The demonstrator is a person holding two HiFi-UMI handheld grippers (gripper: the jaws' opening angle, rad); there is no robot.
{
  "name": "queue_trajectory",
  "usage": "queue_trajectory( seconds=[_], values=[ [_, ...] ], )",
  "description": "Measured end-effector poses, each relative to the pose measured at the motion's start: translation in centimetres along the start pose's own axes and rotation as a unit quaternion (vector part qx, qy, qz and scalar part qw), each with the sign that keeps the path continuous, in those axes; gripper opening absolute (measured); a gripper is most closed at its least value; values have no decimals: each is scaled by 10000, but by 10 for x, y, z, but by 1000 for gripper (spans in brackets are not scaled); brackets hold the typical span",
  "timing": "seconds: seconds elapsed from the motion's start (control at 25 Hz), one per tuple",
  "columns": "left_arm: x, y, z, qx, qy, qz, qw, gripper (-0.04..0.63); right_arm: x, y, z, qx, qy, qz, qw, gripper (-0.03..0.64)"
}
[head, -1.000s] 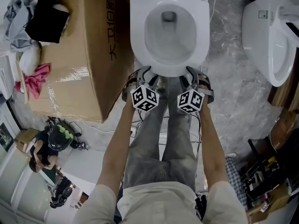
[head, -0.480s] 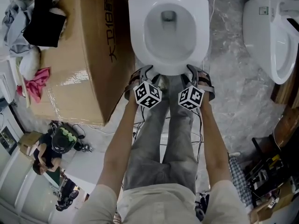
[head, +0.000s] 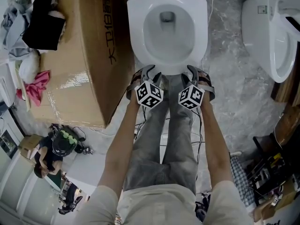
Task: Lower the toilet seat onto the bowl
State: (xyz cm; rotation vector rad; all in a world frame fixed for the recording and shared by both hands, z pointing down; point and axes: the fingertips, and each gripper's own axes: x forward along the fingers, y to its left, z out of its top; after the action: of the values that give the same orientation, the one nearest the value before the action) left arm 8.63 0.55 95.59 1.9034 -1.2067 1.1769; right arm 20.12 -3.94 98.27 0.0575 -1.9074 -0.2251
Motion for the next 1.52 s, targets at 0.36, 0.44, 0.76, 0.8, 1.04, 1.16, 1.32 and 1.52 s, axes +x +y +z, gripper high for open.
queue_trajectory(
  seconds=[0.36,0.44,0.76,0.8,1.04,1.16,1.32,1.52],
  values=[
    [-18,8,9,-108,-304,80,9994,104,-20,-14,23,297,-381,-233,9986,170],
    [-27,12,17,-148,-432,104,9989,89,-29,-21,32,408,-539,-332,9972,128],
    [-75,35,59,-349,-1128,405,9922,57,-91,-65,74,918,-1367,-903,9822,49],
    [-81,38,65,-360,-1210,447,9910,54,-100,-72,79,994,-1461,-996,9792,44],
    [-127,55,98,-596,-1777,732,9796,35,-156,-108,104,1476,-2003,-1399,9584,9],
    [-151,62,115,-775,-2097,864,9708,23,-180,-117,112,1856,-2234,-1367,9471,6],
    [-180,68,136,-964,-2501,958,9586,12,-206,-124,127,2099,-2522,-1350,9349,5],
    [-197,70,150,-931,-2707,1033,9526,12,-227,-138,139,2193,-2768,-1537,9229,5]
  ],
)
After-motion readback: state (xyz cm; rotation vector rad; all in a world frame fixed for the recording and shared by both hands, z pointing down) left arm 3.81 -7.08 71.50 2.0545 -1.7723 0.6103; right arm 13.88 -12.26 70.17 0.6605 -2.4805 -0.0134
